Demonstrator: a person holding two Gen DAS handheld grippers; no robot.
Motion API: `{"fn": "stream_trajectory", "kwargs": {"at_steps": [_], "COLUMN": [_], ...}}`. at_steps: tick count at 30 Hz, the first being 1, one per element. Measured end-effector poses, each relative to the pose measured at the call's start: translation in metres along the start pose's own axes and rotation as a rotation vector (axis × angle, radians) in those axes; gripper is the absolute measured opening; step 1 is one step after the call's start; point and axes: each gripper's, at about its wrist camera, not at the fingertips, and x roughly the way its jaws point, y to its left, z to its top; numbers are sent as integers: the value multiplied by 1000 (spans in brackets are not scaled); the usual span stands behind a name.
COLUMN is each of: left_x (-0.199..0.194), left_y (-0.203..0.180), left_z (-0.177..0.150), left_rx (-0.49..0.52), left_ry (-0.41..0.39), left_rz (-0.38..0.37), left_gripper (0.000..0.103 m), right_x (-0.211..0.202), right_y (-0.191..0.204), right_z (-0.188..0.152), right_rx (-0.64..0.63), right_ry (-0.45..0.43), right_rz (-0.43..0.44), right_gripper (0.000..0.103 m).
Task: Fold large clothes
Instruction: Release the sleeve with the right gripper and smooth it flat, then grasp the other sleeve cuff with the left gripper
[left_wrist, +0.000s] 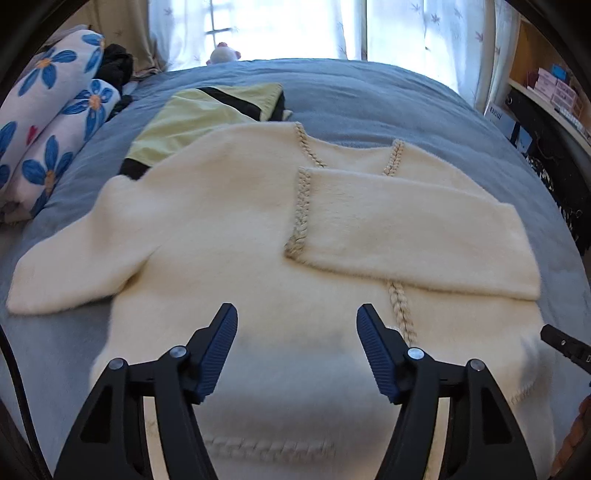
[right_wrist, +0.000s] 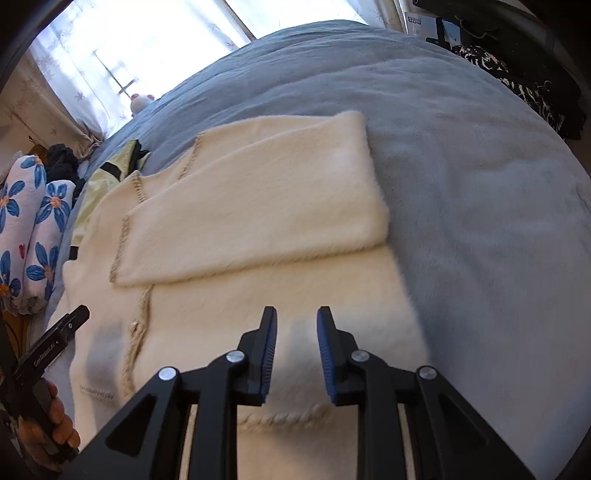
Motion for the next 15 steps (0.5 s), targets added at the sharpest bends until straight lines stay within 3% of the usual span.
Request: {"fn": "stream_trajectory", "kwargs": {"at_steps": [3,8,15], "left_x": [-30,-68,-106], "left_y": [11,28,60], "left_z": [-18,-45,-68], "left_rx": [0,6,-39], "left_ry": [-20,-41,-46], "left_rz": [11,48,24], "left_gripper": [66,69,71], "right_x": [-12,-29,-46], "right_y": [14,45,93], "right_z": [-17,-46,-76], "right_rx": [-12,-62,-174], "right_ry": [-15,-15,-19], "right_rz": [13,41,58], "right_gripper": [40,40,40]}}
